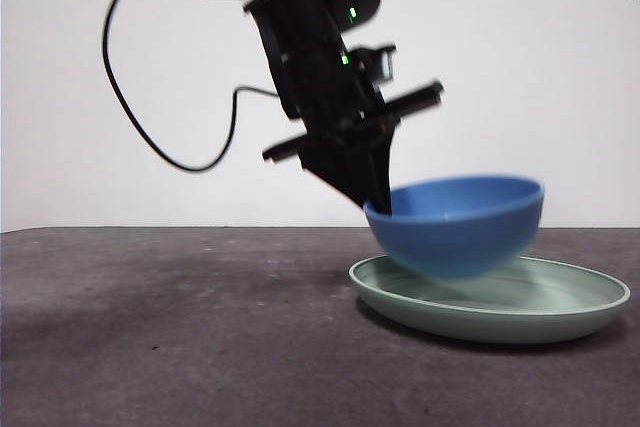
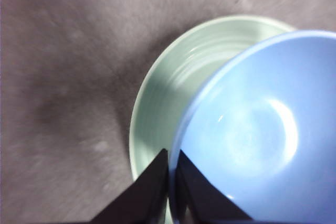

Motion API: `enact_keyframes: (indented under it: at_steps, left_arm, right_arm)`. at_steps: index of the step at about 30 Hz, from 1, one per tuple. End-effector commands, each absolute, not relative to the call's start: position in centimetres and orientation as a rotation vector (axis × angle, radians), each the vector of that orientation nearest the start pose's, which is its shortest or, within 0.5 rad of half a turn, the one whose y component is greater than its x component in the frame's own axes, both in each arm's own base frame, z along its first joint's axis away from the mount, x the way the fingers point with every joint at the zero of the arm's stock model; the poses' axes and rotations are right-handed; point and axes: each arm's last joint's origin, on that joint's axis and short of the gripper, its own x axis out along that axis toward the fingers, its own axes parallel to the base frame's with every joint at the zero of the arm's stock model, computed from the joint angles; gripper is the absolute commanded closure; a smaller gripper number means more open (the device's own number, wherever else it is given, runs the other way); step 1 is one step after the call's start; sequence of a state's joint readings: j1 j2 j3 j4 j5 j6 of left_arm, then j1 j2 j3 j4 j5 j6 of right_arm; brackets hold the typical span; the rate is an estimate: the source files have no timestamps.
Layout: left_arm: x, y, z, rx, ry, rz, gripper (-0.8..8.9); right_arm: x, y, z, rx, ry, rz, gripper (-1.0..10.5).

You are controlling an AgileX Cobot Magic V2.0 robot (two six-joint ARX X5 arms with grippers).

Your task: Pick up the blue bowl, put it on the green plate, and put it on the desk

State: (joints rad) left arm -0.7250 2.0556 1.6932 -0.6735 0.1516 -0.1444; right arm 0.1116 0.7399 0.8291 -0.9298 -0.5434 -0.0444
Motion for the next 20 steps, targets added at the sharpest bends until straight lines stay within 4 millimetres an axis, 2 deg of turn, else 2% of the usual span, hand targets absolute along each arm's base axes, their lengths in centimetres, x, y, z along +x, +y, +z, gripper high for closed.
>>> enact_keyframes:
  at_steps: [1, 13, 17, 20]
  left_arm:
    - [33.06, -30.83, 21.46, 0.186, 1.078, -0.727, 8.04]
    - [32.67, -31.35, 20.51, 0.219, 1.107, -0.740, 8.00]
    - [32.36, -31.69, 20.51, 0.235, 1.102, -0.756, 6.78]
    - [32.35, -31.73, 20.55, 0.233, 1.098, -0.758, 6.53]
  right_arm:
    - [12.40, 2.94, 29.90, 0.145, 0.803, 0.632, 5.3]
    - [12.42, 2.88, 29.87, 0.136, 0.806, 0.609, 5.3]
    - [12.42, 2.88, 29.86, 0.135, 0.806, 0.609, 5.3]
    - [12.42, 2.88, 29.86, 0.135, 0.806, 0.609, 5.3]
